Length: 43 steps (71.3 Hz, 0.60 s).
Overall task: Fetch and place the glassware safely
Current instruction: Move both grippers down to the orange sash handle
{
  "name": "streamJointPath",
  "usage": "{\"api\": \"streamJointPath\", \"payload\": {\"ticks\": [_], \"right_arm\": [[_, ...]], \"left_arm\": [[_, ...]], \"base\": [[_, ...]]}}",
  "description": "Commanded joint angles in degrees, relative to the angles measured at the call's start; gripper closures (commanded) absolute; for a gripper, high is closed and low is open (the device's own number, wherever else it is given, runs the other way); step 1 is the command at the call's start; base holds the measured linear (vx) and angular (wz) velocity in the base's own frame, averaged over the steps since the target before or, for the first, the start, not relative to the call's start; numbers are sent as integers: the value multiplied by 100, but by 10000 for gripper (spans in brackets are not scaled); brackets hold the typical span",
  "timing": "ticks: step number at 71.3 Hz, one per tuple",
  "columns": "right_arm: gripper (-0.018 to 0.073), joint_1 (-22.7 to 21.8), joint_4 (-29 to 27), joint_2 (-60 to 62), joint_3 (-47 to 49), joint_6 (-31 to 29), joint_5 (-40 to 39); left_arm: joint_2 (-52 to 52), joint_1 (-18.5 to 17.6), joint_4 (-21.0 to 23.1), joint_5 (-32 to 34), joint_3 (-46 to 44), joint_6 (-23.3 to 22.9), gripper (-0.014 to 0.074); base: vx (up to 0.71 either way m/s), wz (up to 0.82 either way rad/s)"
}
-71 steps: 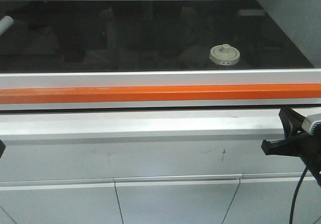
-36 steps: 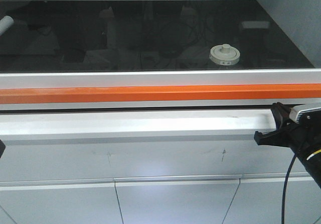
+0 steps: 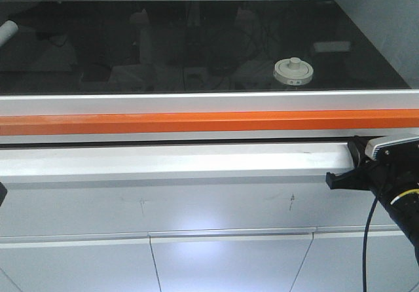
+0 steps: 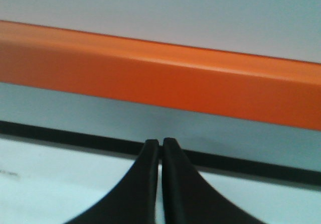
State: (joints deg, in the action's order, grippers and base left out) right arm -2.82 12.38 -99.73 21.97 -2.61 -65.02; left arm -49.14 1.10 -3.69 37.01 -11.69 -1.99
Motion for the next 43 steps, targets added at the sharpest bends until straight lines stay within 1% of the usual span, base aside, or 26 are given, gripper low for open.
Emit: {"api": "streamJointPath", "payload": {"ticks": [1,15,31,43], "right_arm": [[563,-31,-19,164,237,-25,-543],[563,-31,-25,147,574,-13,46],[563,-31,-25,-116,881,75,8],[563,-31,-25,-151,912,75,-220]], "left_arm": [[14,-44,21,434,-149,-8,603],[14,-44,21,434,-149,-8,603],[14,-44,21,434,-149,-8,603],[14,-44,21,428,-149,-8,603]], "base": [[0,0],[0,0],[0,0],[0,0]]}}
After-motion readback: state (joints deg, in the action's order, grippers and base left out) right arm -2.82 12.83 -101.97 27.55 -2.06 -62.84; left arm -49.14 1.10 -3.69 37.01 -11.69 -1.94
